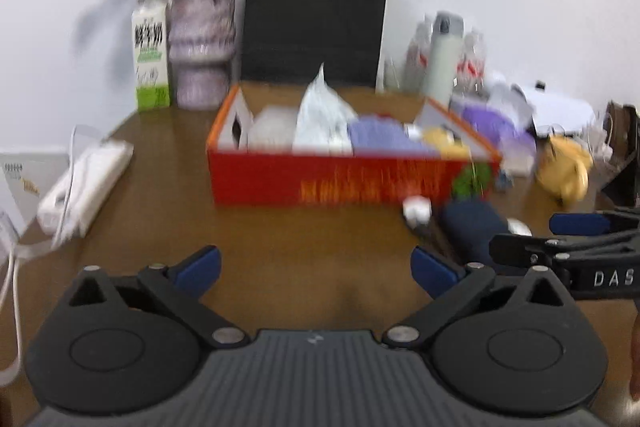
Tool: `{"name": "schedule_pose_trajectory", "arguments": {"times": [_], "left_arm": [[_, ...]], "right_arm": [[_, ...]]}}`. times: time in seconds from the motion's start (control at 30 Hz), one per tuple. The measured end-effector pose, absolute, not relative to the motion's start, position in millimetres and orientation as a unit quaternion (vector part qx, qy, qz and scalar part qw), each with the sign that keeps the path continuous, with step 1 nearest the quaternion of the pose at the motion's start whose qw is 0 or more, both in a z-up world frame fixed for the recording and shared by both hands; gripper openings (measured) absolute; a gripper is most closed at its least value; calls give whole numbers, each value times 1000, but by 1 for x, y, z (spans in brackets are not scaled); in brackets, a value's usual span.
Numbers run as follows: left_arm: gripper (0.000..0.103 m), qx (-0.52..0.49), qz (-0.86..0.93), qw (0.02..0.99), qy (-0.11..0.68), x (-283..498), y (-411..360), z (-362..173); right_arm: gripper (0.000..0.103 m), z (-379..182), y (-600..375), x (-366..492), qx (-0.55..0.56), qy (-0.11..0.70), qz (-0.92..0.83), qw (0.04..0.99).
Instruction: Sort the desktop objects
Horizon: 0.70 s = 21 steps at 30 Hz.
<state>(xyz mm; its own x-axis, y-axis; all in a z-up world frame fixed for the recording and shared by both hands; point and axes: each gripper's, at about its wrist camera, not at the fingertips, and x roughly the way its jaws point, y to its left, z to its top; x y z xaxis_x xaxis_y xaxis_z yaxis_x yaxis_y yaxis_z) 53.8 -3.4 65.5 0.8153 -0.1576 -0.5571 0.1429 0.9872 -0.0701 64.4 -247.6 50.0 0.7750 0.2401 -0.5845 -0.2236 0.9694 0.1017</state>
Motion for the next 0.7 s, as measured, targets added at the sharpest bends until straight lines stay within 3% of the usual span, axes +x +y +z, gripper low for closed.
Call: {"name": "schedule_pose_trajectory", "arguments": {"times": [0.27,0.7], "left_arm": [[103,-6,-61,946,318,5,-2,29],[103,14,-30,937,348,8,-7,11]], "right_arm": [[91,11,-255,-11,11,290,119,950],[93,-5,-253,-12,17,317,97,943]]}}
